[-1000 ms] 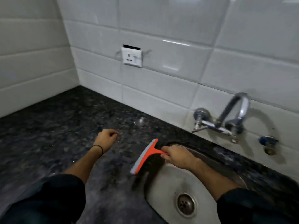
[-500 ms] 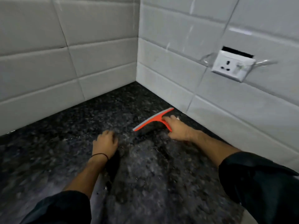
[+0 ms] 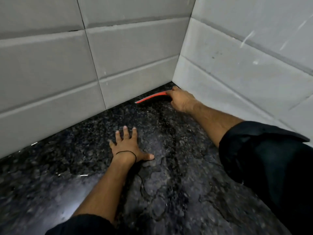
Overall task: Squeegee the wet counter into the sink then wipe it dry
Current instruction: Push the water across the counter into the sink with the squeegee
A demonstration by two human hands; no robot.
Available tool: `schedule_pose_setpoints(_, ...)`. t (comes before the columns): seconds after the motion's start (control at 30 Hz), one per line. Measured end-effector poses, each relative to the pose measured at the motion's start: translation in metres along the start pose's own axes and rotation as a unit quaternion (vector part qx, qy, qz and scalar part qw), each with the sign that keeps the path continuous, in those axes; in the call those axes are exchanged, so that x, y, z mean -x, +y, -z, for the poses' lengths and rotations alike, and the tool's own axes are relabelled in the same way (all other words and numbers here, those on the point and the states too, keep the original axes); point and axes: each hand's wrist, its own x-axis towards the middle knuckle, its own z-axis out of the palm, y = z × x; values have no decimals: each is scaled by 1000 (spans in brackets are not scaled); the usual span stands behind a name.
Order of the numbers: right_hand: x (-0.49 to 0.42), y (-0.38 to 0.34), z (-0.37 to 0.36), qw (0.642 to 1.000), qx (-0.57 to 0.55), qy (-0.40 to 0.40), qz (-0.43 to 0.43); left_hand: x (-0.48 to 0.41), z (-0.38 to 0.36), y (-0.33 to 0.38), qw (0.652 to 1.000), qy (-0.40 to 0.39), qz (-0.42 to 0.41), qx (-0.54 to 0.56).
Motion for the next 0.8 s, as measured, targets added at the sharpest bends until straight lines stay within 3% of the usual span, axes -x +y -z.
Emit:
schedule_pose_setpoints(0.2, -61, -2, -6, 999, 39, 3, 19, -7, -3, 0, 1000, 21, -2, 10)
schedule_pose_setpoints(0.43, -35, 18, -5, 997, 3, -73, 4, -6, 5, 5, 1000, 19, 6, 12)
schedule_pose_setpoints(0.8, 224, 129, -9, 983, 39, -174, -45, 27, 6, 7, 999, 37, -2, 30)
